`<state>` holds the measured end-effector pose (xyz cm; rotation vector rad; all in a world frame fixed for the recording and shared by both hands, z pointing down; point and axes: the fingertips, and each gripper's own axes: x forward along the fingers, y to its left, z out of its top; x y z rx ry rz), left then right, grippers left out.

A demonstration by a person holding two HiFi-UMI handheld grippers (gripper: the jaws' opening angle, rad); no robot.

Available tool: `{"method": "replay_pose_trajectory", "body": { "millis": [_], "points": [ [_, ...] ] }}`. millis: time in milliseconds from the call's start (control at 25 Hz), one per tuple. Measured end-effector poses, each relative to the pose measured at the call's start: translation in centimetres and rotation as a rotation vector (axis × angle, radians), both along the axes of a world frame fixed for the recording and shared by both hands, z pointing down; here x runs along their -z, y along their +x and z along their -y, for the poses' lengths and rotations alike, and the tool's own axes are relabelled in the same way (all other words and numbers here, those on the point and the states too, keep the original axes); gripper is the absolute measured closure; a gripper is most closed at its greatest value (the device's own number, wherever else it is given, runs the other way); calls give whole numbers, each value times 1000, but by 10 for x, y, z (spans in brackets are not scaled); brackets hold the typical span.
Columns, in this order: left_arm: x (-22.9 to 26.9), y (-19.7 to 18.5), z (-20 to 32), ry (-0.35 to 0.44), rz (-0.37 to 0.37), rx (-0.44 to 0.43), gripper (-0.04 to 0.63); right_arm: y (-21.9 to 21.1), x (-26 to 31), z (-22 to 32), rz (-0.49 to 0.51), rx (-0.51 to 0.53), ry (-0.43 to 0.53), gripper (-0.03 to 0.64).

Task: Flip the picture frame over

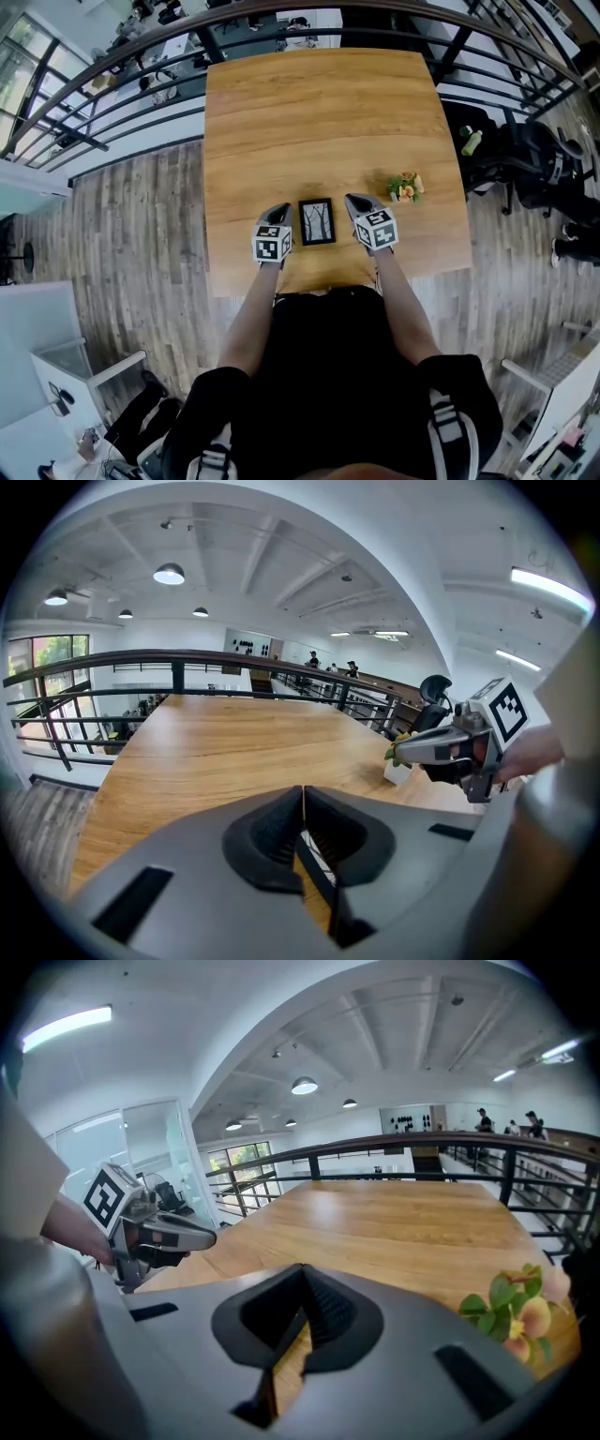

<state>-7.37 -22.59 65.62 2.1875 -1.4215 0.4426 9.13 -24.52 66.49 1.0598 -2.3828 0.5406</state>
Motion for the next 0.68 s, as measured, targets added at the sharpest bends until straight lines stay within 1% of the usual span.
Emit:
{"method": "replay_pose_trajectory", "body": {
  "millis": [280, 680],
  "points": [
    [9, -2, 6, 10, -41, -2, 575, -1, 1, 2, -3, -15, 4, 611],
    [9, -2, 5, 15, -51, -23, 575, -3, 1, 1, 0, -30, 5, 611]
  ]
}}
